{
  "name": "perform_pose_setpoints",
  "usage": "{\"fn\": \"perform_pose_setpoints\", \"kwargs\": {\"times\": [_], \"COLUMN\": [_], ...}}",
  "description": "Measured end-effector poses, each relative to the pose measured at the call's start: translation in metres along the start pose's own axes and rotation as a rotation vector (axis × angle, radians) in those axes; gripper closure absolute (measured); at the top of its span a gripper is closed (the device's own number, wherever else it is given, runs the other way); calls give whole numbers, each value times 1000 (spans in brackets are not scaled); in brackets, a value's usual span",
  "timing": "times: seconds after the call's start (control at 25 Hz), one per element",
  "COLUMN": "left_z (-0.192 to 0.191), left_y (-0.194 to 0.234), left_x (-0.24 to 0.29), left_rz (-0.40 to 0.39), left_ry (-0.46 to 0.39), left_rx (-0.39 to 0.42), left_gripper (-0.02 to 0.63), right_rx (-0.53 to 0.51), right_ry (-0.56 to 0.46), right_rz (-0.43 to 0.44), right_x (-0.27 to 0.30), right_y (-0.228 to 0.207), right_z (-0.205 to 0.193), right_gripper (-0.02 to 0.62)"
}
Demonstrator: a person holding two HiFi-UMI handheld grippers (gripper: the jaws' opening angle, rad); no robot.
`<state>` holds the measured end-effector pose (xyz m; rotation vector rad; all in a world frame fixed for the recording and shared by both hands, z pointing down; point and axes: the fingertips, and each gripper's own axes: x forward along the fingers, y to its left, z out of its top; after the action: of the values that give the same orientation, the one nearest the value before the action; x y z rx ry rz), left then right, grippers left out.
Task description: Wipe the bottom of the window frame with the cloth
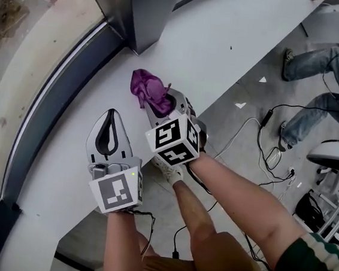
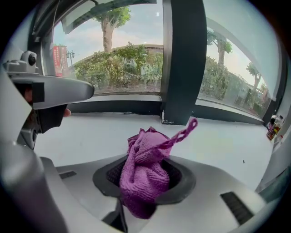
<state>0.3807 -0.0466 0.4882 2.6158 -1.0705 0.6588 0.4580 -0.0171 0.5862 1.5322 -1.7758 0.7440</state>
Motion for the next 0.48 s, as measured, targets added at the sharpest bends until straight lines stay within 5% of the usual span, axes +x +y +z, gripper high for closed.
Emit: {"fn": "perform_pose_setpoints", "kwargs": {"times": [0.48], "left_z": [-24], "left_y": [-39], "left_x": [-16], "left_rz": [-29], "left_ry": [53], "left_rx": [-36], "left_gripper": [603], "right_rx": [9], "right_ry": [27], "right_rz": [13], "right_x": [-32], "right_y": [4], "right_z": [-40], "right_gripper": [443]}}
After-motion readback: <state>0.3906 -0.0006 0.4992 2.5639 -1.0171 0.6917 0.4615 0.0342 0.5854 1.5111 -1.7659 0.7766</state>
